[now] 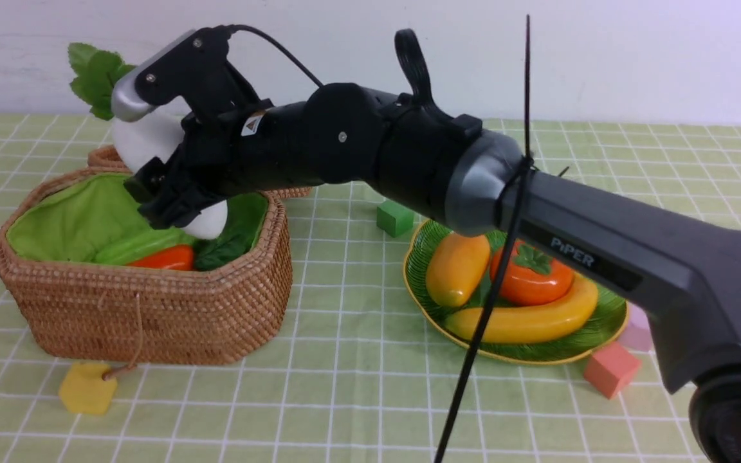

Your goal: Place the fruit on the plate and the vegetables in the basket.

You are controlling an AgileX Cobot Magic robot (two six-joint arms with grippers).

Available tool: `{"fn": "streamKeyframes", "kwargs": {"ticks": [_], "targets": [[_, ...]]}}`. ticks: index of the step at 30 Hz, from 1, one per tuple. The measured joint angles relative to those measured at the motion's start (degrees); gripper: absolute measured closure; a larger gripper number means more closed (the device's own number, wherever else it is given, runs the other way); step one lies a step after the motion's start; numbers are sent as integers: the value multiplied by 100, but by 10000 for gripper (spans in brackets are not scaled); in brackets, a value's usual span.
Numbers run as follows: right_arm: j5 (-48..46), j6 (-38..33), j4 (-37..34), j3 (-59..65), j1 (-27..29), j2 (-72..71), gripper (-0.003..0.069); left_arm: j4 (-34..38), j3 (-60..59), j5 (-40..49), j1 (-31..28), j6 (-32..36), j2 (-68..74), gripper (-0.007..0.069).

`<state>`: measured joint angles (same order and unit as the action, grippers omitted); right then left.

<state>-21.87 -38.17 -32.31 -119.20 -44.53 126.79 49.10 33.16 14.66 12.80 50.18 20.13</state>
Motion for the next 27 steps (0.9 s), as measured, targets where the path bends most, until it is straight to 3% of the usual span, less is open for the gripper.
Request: {"fn": "streamKeyframes", "kwargs": {"ticks": [3,8,12,17,18,19,20,23,27], "targets": [[-112,-10,12,-25,0,-14,-14,0,0,-5,0,0,0,594],[-669,-10,228,-32,0,-158,15,0,0,1,0,0,0,589],[-1484,214,529,-32,36,-539,113,0,0,14,0,0,0,586],[-3435,1289,1310,-50,191,-1462,343,0,0,149,0,0,0,586],[-3878,1625,1520,-61,234,-1666,421,0,-23,161,0,0,0,586],[-3952,1670,1557,-61,234,-1698,421,0,-35,166,0,0,0,586],[-4501,2005,1874,-73,284,-1965,524,5,-104,183,0,0,0,586],[-4932,2506,2265,-57,385,-2275,648,5,-245,208,0,-18,0,586],[-4965,3196,2707,382,493,-2765,676,5,-337,338,0,-73,-2,586]]}}
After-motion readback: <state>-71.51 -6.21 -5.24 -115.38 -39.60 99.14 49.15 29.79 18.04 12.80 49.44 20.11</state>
